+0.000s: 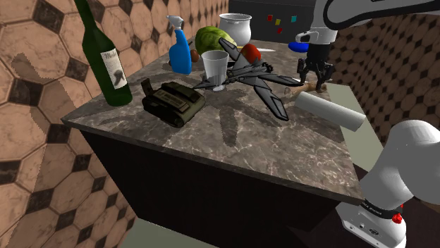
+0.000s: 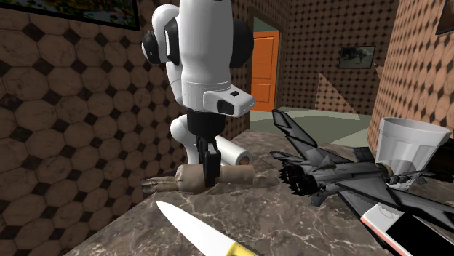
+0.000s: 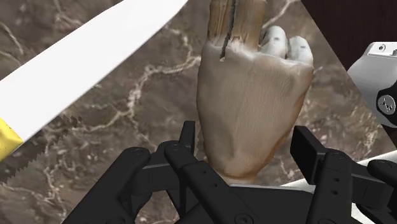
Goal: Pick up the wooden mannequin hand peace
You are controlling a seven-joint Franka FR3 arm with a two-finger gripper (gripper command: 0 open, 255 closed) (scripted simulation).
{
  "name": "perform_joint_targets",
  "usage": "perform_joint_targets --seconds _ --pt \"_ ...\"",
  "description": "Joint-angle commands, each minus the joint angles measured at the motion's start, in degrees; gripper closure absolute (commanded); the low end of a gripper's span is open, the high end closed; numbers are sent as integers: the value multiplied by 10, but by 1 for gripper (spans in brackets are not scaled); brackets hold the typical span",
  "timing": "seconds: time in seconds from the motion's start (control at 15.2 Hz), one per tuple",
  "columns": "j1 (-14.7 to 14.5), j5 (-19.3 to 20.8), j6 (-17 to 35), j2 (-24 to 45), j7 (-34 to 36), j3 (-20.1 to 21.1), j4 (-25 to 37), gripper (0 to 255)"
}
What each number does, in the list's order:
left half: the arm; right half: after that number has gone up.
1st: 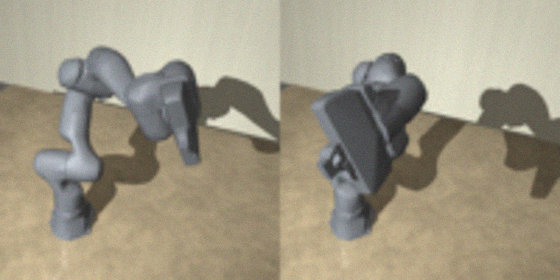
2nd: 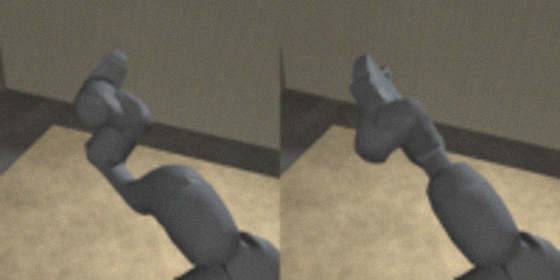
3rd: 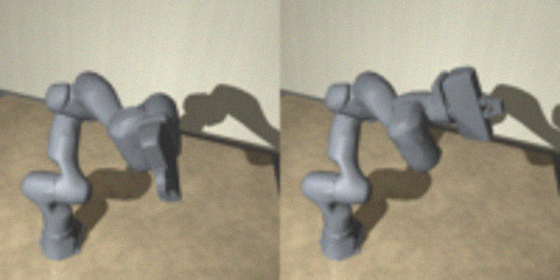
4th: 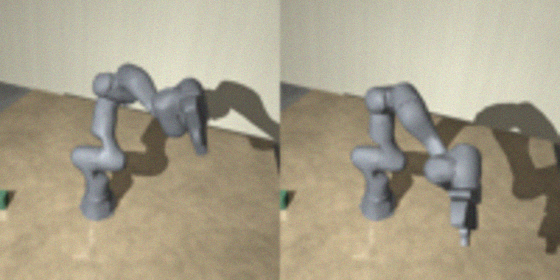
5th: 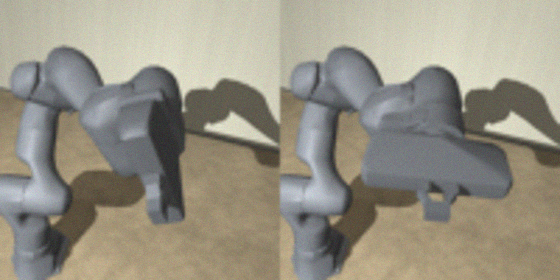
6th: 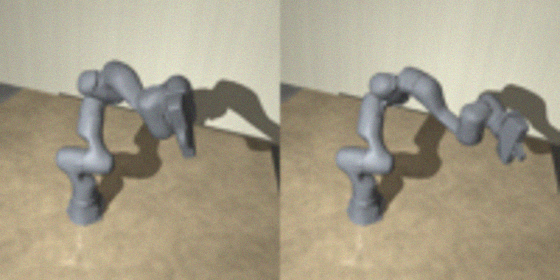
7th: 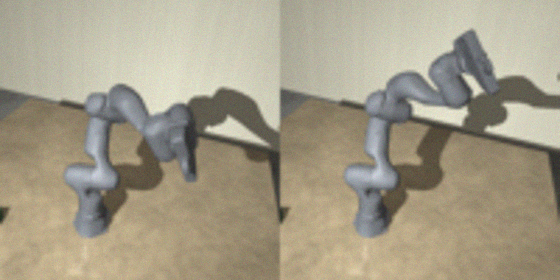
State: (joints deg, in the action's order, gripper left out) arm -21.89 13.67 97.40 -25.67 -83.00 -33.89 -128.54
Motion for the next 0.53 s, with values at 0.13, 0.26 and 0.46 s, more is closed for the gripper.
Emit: perform_joint_targets --seconds 0.13,0.26,0.46 --pt "0 1 1 1 0 -1 -1 255" --pt "0 0 1 1 0 -1 -1 255" --pt "0 -1 -15 -2 1 4 12 255"
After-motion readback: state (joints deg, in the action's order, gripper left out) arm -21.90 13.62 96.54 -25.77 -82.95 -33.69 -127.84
